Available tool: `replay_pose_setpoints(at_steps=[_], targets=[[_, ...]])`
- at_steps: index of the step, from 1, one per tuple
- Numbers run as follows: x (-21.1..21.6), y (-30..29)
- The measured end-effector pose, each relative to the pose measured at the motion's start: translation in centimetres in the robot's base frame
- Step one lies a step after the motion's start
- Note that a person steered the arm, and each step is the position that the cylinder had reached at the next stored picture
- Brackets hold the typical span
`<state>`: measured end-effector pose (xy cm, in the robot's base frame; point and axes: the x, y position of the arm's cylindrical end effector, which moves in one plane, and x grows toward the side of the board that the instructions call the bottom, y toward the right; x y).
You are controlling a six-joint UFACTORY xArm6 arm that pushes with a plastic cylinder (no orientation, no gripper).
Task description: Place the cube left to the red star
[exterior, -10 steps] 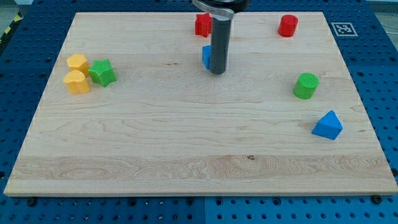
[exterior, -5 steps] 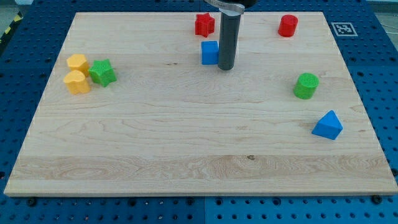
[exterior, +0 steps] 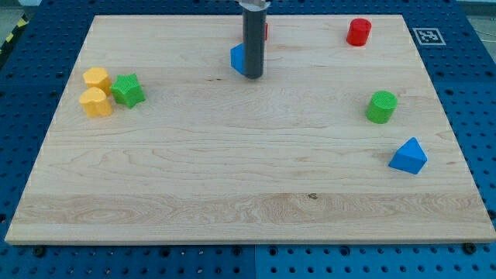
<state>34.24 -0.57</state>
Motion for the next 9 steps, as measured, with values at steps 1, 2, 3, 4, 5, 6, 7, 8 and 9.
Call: replay_pose_setpoints(at_steps=[1,2,3,4,5,6,7,8,9], targets=[[-1.1,-1.9],[-2.2,-3.1],[-3.5,-3.3],[-3.9,-3.3],[-3.9,-3.2],[-3.9,-2.7],[-3.9,-0.9],[-3.9,-0.6],[-3.9,-0.6]])
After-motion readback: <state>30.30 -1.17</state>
